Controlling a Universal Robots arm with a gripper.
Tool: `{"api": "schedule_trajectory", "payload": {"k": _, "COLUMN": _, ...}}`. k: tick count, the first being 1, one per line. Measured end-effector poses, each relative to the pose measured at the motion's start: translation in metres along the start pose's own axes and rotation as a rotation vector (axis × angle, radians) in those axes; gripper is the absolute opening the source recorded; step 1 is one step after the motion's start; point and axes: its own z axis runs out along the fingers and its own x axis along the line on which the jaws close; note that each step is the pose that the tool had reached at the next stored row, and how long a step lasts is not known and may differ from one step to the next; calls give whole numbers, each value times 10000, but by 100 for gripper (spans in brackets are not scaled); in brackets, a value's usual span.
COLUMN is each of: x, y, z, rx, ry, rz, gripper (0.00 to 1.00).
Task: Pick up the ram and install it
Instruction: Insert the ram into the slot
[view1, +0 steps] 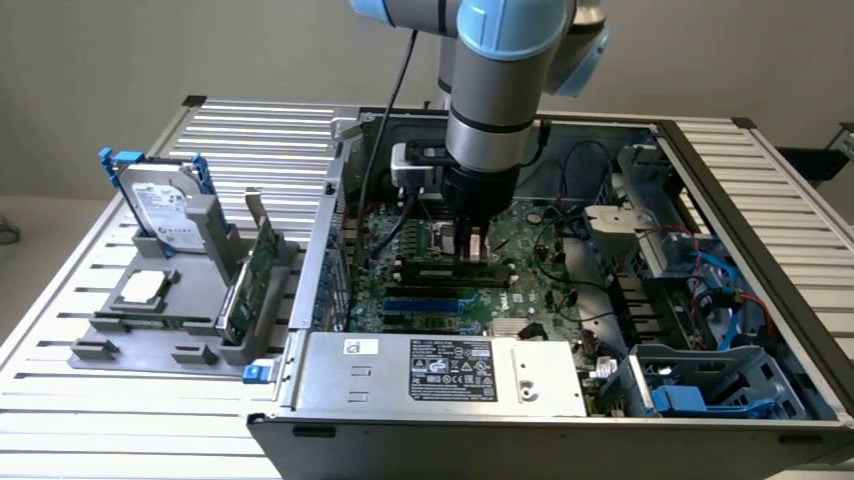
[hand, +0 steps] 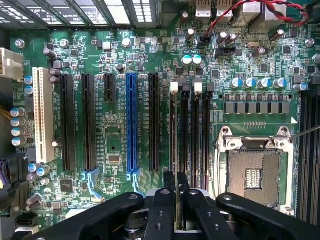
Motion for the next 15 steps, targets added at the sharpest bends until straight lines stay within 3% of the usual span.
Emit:
{"api": "schedule_trajectory", "payload": {"k": 7, "x": 0, "y": 0, "z": 19, "rx": 0, "ry": -9, "rz": 0, "gripper": 13}}
{"api": "schedule_trajectory", "payload": {"k": 9, "x": 0, "y": 0, "z": 15, "rx": 0, "ry": -25, "rz": 0, "gripper": 21}}
{"api": "schedule_trajectory", "payload": {"k": 10, "x": 0, "y": 0, "z": 1, "rx": 1, "ry": -35, "rz": 0, "gripper": 21}}
{"api": "schedule_trajectory", "payload": {"k": 13, "x": 1, "y": 4, "z": -116, "rx": 0, "ry": -40, "rz": -2, "gripper": 34}}
{"api": "schedule_trajectory", "payload": {"k": 15, "x": 2, "y": 11, "z": -198, "rx": -1, "ry": -38, "rz": -1, "gripper": 34}}
